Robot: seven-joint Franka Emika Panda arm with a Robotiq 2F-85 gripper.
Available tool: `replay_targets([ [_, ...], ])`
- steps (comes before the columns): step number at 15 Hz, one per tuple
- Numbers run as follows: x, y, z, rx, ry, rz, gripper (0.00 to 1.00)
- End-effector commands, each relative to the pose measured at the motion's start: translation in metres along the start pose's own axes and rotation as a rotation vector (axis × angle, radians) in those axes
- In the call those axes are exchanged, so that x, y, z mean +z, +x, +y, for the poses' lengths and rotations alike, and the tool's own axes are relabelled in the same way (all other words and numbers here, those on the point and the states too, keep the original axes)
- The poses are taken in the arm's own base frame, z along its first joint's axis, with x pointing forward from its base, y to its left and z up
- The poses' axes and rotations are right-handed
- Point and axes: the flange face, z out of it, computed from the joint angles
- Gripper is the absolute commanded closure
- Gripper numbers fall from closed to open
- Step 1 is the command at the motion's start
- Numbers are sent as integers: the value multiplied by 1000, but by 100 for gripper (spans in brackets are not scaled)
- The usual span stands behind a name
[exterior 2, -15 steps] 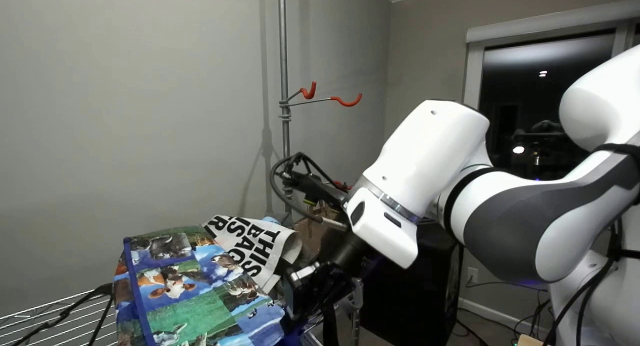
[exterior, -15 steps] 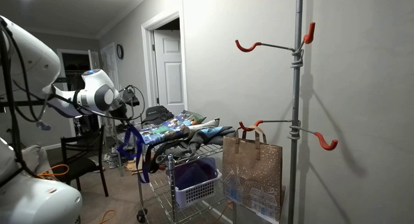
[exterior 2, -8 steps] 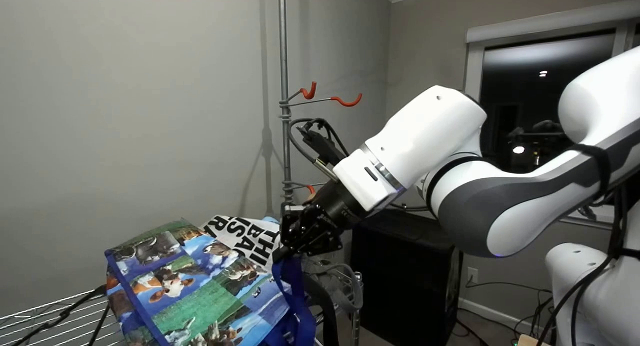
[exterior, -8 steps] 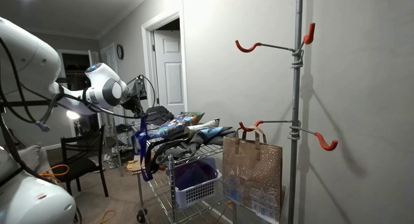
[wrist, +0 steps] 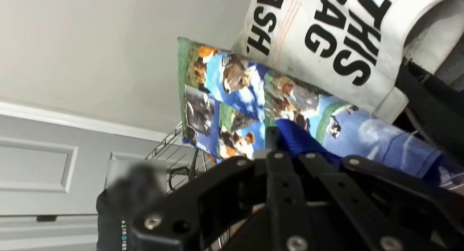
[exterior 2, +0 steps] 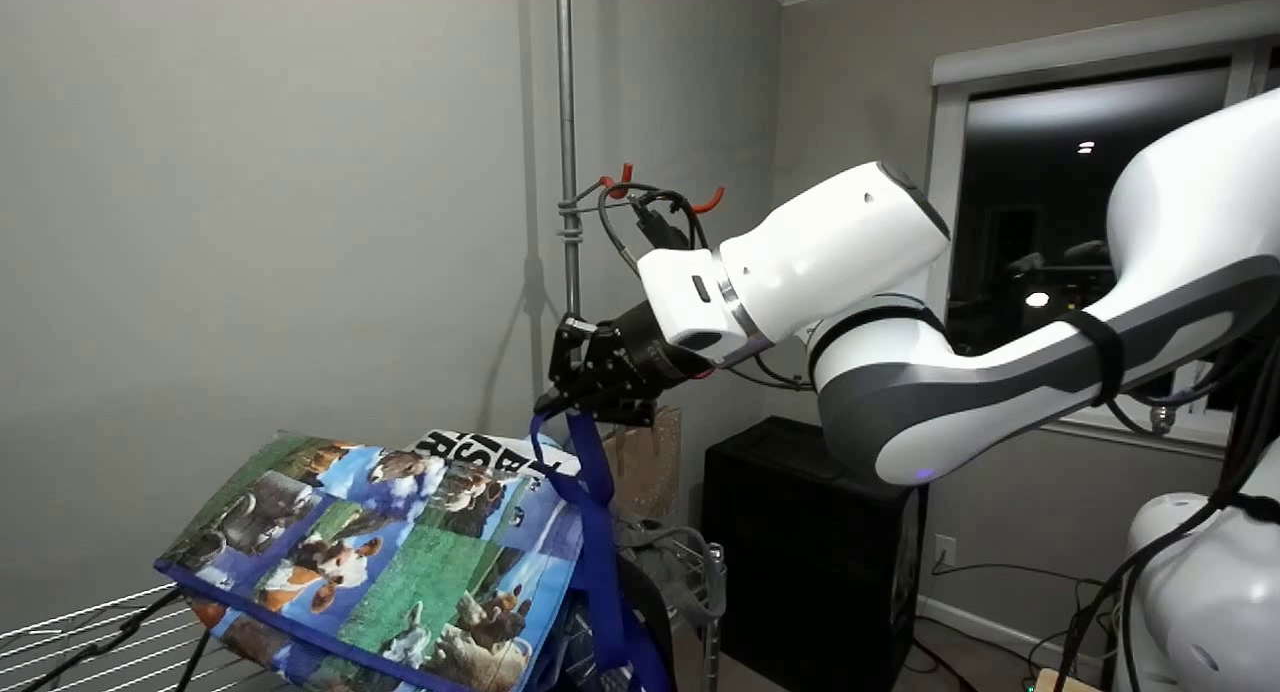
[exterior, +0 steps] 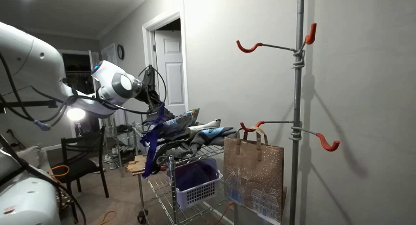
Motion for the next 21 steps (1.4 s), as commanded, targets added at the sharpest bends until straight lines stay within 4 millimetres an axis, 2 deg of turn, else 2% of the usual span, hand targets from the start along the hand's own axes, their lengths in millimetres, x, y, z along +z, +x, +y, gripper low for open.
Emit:
replay_targets([
  [1,8,-15,-1,11,9,-113,100],
  [5,32,-26,-18,10,75,-179,100],
  [6,38,-26,-23,7,97,-179,73],
  [7,44,-24,-28,5,121,-151,73],
  [9,64,-2,-42,5,207,-27,61],
  [11,72,19,-52,13,269,48,48],
  [15,78,52,-59,62,392,255,22],
  [18,74,52,-60,95,481,319,3],
  [21,67,45,-57,113,530,353,0],
])
